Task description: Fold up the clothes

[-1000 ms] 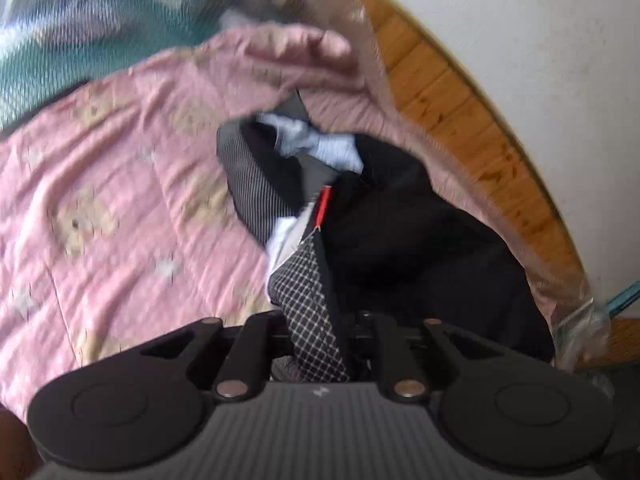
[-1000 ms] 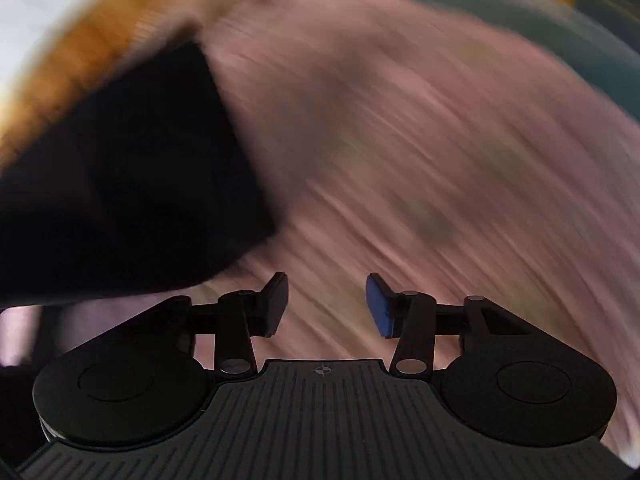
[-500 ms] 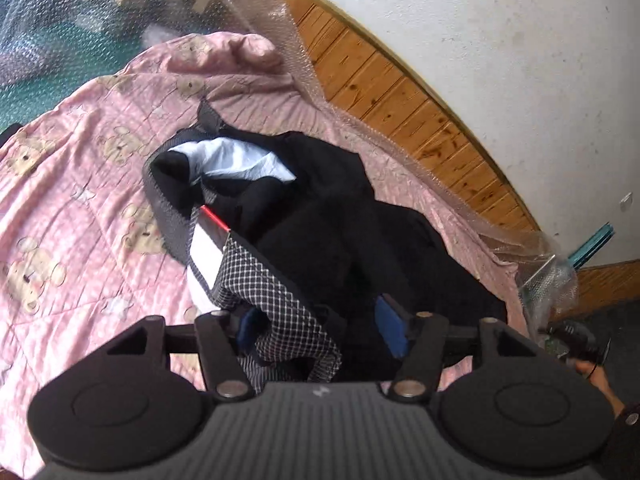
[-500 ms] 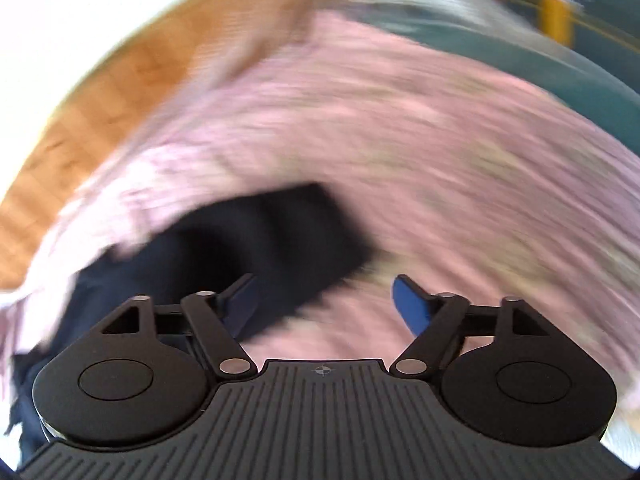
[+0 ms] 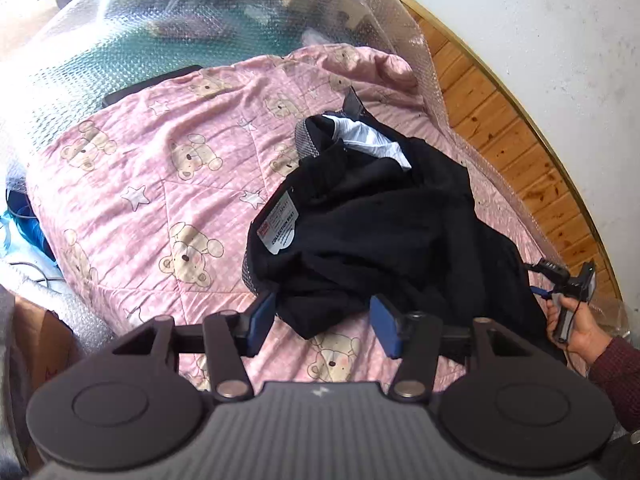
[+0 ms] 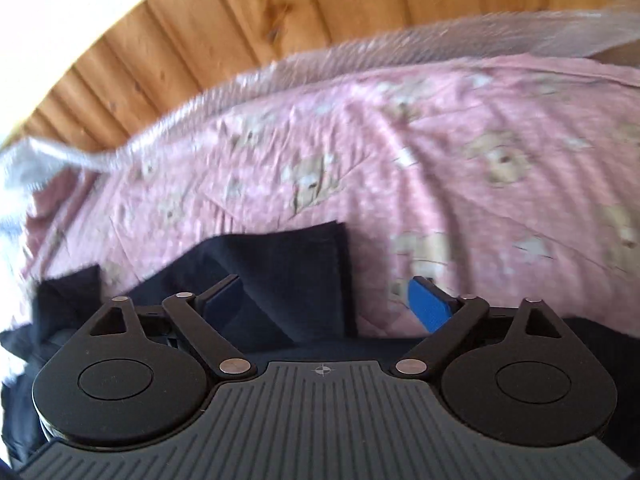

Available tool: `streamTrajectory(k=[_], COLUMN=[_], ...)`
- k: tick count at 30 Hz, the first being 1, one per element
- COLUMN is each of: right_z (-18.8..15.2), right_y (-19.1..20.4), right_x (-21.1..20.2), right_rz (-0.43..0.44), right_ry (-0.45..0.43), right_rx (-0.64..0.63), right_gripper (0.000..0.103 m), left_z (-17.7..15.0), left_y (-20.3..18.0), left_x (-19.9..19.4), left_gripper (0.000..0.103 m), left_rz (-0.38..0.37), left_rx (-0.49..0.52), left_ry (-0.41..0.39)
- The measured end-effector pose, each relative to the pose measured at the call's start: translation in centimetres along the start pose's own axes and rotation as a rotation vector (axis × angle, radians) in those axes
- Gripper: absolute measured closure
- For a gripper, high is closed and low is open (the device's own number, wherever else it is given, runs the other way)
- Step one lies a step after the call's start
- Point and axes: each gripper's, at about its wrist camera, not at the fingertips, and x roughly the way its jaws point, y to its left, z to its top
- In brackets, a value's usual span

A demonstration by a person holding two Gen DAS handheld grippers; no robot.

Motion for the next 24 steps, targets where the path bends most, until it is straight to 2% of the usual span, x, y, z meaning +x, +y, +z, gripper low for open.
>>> streamTrajectory(k=[2,4,5,8,11,13,15,16,17,19,20,21,22,23,24], right_z=[-0.2,0.5,1.2,4.2,7.7,9.4,9.7,9.3,8.6,6.2,4.3,2.2,0.1,-2.0,-4.0], right_y=[1.0,1.6,1.8,1.2,-3.1,-7.5,-12.0,-14.5,-17.2,-22.5,-24.2,-25.0,-25.4,-25.7,-25.8], right_x=[1.6,1.1,-0.2,-7.6,-16.2,-20.0,-21.1,-20.7,-19.6,-16.7,-15.8,-15.8,-16.2,-16.6,-17.0], right_rz=[-0.027,-0.003,0.011,-0.01,-0.149,-0.269,-0.441,-0.515,-0.563,-0.586,-0.582,-0.582,-0.578,-0.574,-0.567], right_ry=[0.008,-0.011,-0.047,-0.264,-0.51,-0.586,-0.579,-0.534,-0.455,-0.244,-0.171,-0.158,-0.175,-0.192,-0.209], right_rx=[-0.082,-0.142,-0.165,-0.198,-0.147,-0.092,-0.076,-0.059,-0.024,0.051,0.086,0.122,0.159,0.196,0.236], right_gripper=[0.058,0.098,0.098,0.099,0.099,0.099,0.099,0.099,0.091,0.073,0.072,0.071,0.064,0.049,0.044], left_z=[0.4,1.5,2.2,4.8,7.5,9.2,10.3,10.8,11.3,12.3,12.9,13.4,14.0,14.6,15.3], left_y=[-1.2,-2.8,-3.6,-6.3,-8.4,-9.6,-10.5,-11.0,-11.4,-12.4,-12.8,-13.3,-13.8,-14.2,-14.6], left_x=[-0.4,-0.3,0.0,1.1,3.1,4.8,7.4,8.8,10.1,12.7,14.1,15.3,16.6,17.9,19.0], left_gripper=[0.05,0.05,0.05,0.049,0.045,0.044,0.043,0.042,0.04,0.037,0.036,0.035,0.031,0.028,0.025], left_rz=[-0.007,-0.023,-0.035,-0.085,-0.173,-0.23,-0.245,-0.251,-0.258,-0.271,-0.278,-0.27,-0.26,-0.251,-0.245], left_rx=[0.003,0.025,0.04,0.089,0.114,0.123,0.108,0.1,0.093,0.077,0.07,0.056,0.042,0.028,0.0], left_ry=[-0.024,-0.045,-0.054,-0.084,-0.099,-0.103,-0.08,-0.068,-0.056,-0.032,-0.02,-0.012,-0.005,0.002,0.0])
